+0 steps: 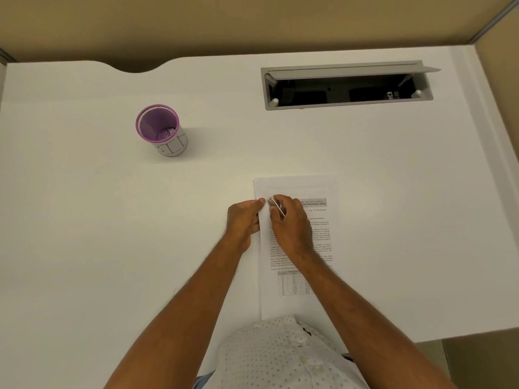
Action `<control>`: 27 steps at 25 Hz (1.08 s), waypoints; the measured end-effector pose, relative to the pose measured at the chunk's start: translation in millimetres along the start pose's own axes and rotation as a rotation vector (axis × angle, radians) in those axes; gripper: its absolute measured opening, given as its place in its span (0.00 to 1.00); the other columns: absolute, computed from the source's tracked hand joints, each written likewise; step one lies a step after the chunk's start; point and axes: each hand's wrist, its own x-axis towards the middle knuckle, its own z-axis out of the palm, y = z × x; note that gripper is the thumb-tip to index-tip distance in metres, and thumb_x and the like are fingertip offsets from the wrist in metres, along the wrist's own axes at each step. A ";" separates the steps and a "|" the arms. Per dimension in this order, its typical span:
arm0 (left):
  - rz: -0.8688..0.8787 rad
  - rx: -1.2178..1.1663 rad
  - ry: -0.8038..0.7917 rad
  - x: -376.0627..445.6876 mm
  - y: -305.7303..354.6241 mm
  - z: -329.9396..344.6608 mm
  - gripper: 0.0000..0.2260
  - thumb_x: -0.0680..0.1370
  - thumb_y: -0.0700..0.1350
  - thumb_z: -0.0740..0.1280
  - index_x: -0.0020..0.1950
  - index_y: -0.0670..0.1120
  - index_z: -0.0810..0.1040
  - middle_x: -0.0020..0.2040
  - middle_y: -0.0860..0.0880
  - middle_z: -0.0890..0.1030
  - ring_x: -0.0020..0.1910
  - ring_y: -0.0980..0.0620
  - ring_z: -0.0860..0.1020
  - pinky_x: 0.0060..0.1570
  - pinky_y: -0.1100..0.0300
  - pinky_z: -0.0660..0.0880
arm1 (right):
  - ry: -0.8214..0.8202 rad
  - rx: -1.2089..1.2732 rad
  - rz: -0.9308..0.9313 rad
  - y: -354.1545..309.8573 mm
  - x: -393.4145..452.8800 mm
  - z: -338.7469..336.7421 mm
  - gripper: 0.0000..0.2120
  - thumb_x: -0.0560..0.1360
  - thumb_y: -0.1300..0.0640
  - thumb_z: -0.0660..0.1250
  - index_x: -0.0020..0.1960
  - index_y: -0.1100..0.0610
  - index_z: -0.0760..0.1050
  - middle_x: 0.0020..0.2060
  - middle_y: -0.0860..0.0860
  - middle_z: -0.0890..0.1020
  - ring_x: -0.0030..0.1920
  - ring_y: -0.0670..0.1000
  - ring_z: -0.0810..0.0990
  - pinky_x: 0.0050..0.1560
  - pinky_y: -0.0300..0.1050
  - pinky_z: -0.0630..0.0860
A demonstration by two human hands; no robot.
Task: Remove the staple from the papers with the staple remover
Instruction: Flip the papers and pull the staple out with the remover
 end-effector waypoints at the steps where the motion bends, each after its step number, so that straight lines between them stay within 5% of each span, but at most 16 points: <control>1: -0.002 0.001 0.004 0.5 0.4 -0.3 0.11 0.80 0.46 0.73 0.57 0.40 0.85 0.49 0.42 0.89 0.51 0.41 0.88 0.50 0.50 0.86 | -0.002 0.005 0.004 0.2 0.2 0.2 0.15 0.83 0.50 0.64 0.68 0.49 0.75 0.58 0.47 0.79 0.51 0.46 0.80 0.47 0.42 0.76; 7: -0.022 0.009 0.033 2.1 0.9 0.6 0.08 0.79 0.46 0.73 0.54 0.44 0.85 0.48 0.43 0.89 0.49 0.42 0.88 0.47 0.51 0.86 | -0.011 0.086 0.020 5.4 -3.4 -4.3 0.14 0.80 0.51 0.68 0.65 0.48 0.75 0.57 0.43 0.80 0.51 0.43 0.80 0.42 0.34 0.74; 12: -0.021 0.016 0.029 2.0 0.9 0.9 0.09 0.79 0.47 0.74 0.54 0.43 0.85 0.49 0.41 0.89 0.47 0.43 0.87 0.54 0.45 0.85 | -0.018 0.124 -0.009 9.0 -8.4 -4.5 0.12 0.76 0.54 0.71 0.59 0.48 0.78 0.51 0.42 0.81 0.49 0.42 0.80 0.44 0.41 0.79; 21: -0.012 0.019 0.043 1.3 1.4 1.3 0.10 0.79 0.47 0.74 0.55 0.42 0.85 0.46 0.43 0.89 0.47 0.43 0.87 0.51 0.48 0.85 | 0.006 0.088 -0.002 4.1 -4.6 1.4 0.10 0.78 0.51 0.70 0.59 0.44 0.78 0.50 0.41 0.79 0.48 0.44 0.80 0.45 0.48 0.82; 27: 0.004 0.031 0.075 1.1 0.7 4.0 0.15 0.80 0.47 0.73 0.62 0.39 0.83 0.54 0.39 0.87 0.55 0.38 0.86 0.59 0.42 0.82 | 0.046 0.051 0.013 0.8 -3.1 7.6 0.13 0.80 0.50 0.70 0.63 0.49 0.78 0.53 0.45 0.80 0.49 0.46 0.81 0.46 0.46 0.81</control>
